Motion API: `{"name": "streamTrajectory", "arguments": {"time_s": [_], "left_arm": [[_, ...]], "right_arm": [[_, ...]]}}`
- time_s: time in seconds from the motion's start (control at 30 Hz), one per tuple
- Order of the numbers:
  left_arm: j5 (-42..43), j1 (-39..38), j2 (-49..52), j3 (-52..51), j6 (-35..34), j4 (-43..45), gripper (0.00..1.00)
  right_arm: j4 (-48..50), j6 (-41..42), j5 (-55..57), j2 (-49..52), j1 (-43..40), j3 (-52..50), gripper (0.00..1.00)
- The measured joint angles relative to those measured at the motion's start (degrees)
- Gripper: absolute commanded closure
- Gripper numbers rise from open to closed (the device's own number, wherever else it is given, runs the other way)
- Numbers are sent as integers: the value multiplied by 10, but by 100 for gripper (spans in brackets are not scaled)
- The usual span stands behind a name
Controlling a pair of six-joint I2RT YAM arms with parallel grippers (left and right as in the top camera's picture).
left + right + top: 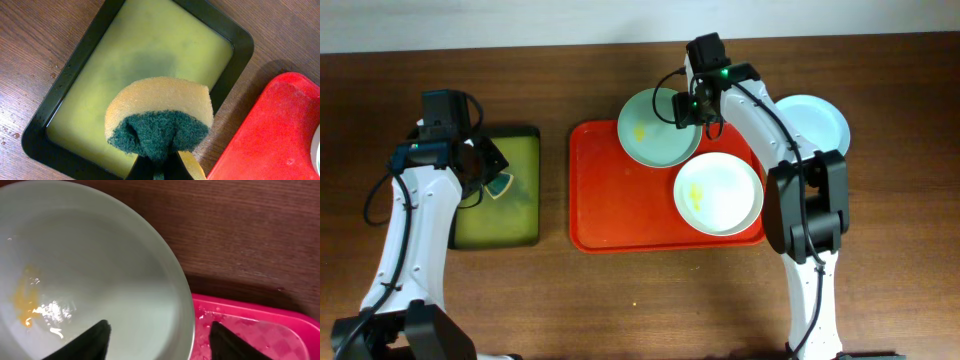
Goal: Clean dirty plates on tray and stack at the side
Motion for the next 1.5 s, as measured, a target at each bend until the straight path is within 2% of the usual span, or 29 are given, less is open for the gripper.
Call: {"name": "streamTrajectory", "arguments": {"time_s": [0.03, 0.07, 0.13, 0.2, 0.23, 0.43, 0.67, 0.8, 1.0, 1.17, 1.5], "left_arm": [[0, 0, 0, 0, 0, 0, 100], [0, 0, 0, 0, 0, 0, 100], [0, 0, 0, 0, 0, 0, 100], [0, 0, 0, 0, 0, 0, 100], [0, 0, 0, 0, 0, 0, 100], [-1, -29, 0, 0, 0, 7, 100], [2, -139, 0, -2, -2, 63, 100], [9, -199, 17, -2, -9, 88, 100], [43, -259, 122, -2, -13, 146, 100], [46, -266, 176, -2, -32, 167, 100], [69, -266, 217, -2, -36, 187, 100]], "right_arm": [[0, -2, 0, 5, 0, 0, 43], [1, -3, 2, 10, 0, 0, 51], [3, -5, 5, 23, -1, 0, 68], [4, -7, 7, 30, -2, 0, 92], [2, -8, 6, 30, -2, 0, 96], [-66, -7, -86, 27, -1, 2, 96], [-169, -2, -124, 26, 48, 2, 96], [-173, 28, -124, 26, 69, 2, 96], [-173, 42, -124, 26, 93, 2, 96], [-145, 51, -130, 25, 93, -22, 96], [-94, 51, -143, 7, 91, -64, 96]]}}
